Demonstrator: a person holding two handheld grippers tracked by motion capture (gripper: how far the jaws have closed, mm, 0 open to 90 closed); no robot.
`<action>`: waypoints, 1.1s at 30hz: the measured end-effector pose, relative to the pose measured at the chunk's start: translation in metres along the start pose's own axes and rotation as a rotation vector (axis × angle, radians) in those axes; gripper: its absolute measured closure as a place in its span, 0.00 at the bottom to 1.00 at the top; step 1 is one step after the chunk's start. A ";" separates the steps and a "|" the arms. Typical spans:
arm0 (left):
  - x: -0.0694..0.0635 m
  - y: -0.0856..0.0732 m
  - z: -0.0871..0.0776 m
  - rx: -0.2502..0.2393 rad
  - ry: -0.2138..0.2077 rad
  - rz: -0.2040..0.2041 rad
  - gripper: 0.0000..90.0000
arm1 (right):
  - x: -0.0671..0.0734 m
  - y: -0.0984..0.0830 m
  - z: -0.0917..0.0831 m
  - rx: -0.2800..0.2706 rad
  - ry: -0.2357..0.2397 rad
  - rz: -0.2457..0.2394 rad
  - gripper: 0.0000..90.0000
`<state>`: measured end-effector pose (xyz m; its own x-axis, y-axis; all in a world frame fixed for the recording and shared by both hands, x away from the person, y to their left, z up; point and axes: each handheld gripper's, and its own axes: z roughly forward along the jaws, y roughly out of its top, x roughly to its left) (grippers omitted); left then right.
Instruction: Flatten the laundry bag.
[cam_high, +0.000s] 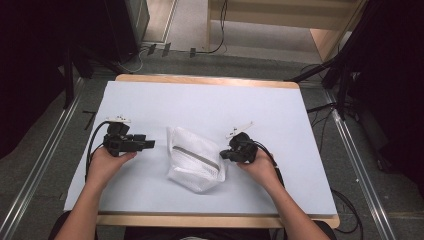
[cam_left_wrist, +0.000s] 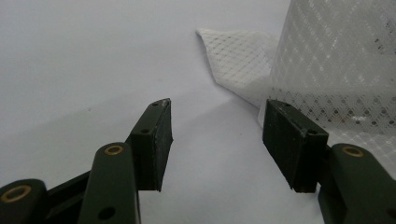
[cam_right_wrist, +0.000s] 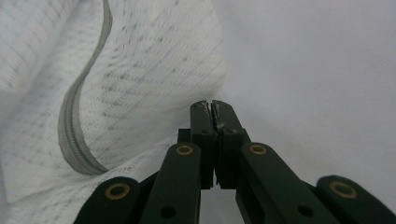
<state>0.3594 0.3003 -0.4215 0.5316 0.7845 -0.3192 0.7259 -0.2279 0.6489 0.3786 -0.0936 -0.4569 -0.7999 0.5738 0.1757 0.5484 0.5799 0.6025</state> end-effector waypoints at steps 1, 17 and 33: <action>0.000 0.000 0.000 -0.001 -0.001 -0.001 0.48 | -0.007 0.002 -0.009 -0.044 -0.004 0.031 1.00; 0.000 0.000 0.000 0.001 0.001 -0.002 0.48 | -0.058 -0.001 -0.043 -0.148 -0.150 0.121 1.00; -0.024 0.018 -0.006 -0.019 -0.034 0.048 0.49 | -0.082 -0.013 -0.054 -0.196 -0.166 0.199 0.87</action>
<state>0.3576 0.2807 -0.3979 0.5806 0.7526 -0.3106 0.6908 -0.2535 0.6772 0.4237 -0.1798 -0.4374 -0.6219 0.7608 0.1857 0.6199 0.3334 0.7103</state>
